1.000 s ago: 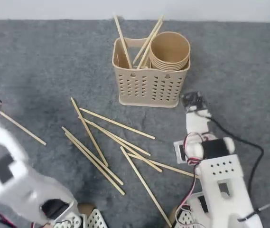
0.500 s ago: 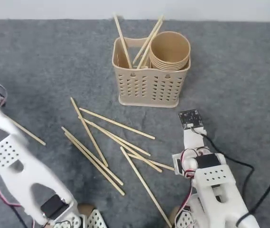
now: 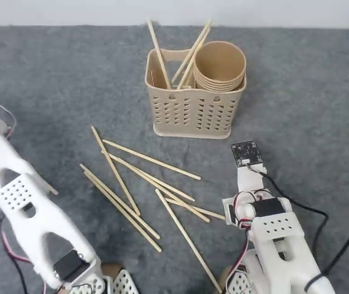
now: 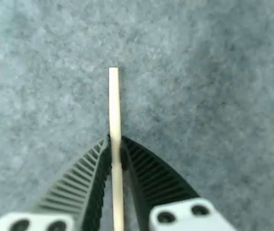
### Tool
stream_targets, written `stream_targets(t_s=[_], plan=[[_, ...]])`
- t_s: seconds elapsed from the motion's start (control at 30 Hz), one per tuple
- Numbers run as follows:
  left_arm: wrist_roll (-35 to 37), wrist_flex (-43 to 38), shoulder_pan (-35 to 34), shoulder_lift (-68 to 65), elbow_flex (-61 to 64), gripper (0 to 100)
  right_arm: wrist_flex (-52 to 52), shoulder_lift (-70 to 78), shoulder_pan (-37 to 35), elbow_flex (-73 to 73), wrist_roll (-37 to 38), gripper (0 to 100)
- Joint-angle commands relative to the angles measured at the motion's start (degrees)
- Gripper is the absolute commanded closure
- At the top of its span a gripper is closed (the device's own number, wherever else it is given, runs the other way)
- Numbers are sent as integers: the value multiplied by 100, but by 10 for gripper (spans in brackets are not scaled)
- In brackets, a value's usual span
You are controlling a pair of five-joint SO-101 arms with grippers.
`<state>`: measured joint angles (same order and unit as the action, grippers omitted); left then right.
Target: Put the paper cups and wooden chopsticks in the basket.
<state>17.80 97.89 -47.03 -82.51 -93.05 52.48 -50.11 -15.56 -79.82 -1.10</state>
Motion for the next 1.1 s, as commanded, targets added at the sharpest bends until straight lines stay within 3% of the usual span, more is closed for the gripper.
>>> stream_targets(t_s=[0.0, 0.27, 0.5, 0.6, 0.8, 1.07], plan=[[9, 281, 35, 598, -242, 988, -119, -110, 75, 18, -97, 714], [0, 299, 79, 2453, 119, 988, -136, -110, 75, 18, -97, 714], [-273, 281, 501, 5002, 2352, 988, -154, -101, 75, 18, -97, 714], [-290, 255, 862, 6136, 2967, 988, -154, -101, 75, 18, -97, 714], [-281, -167, 1934, 7798, 3020, 988, -154, -75, 75, 18, -97, 714], [-299, -1495, 3305, 8598, 3055, 988, -154, -66, 75, 9, -97, 714]])
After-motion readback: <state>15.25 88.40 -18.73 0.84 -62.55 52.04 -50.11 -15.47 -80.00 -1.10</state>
